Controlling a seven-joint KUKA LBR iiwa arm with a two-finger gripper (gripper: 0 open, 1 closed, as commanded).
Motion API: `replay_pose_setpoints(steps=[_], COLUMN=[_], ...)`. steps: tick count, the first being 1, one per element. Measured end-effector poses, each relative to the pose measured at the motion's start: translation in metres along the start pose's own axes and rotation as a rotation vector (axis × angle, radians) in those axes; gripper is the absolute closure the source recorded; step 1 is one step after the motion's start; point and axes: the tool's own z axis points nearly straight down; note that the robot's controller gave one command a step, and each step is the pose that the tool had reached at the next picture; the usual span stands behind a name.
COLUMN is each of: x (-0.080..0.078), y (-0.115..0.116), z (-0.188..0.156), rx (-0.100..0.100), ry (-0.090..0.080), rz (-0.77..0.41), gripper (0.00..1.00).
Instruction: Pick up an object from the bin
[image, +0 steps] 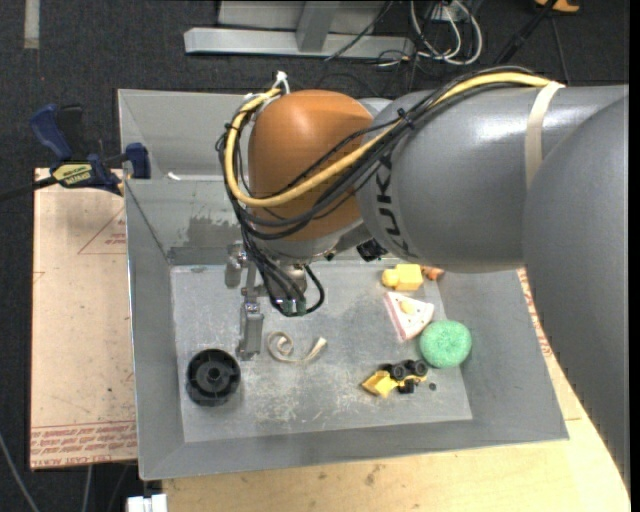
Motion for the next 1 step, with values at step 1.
replay_pose_setpoints(steps=[1], x=[-0.0014], y=[-0.0015], z=[-0.0048], rx=[-0.001], ry=[-0.007], rz=[0.004], gripper=[0.0])
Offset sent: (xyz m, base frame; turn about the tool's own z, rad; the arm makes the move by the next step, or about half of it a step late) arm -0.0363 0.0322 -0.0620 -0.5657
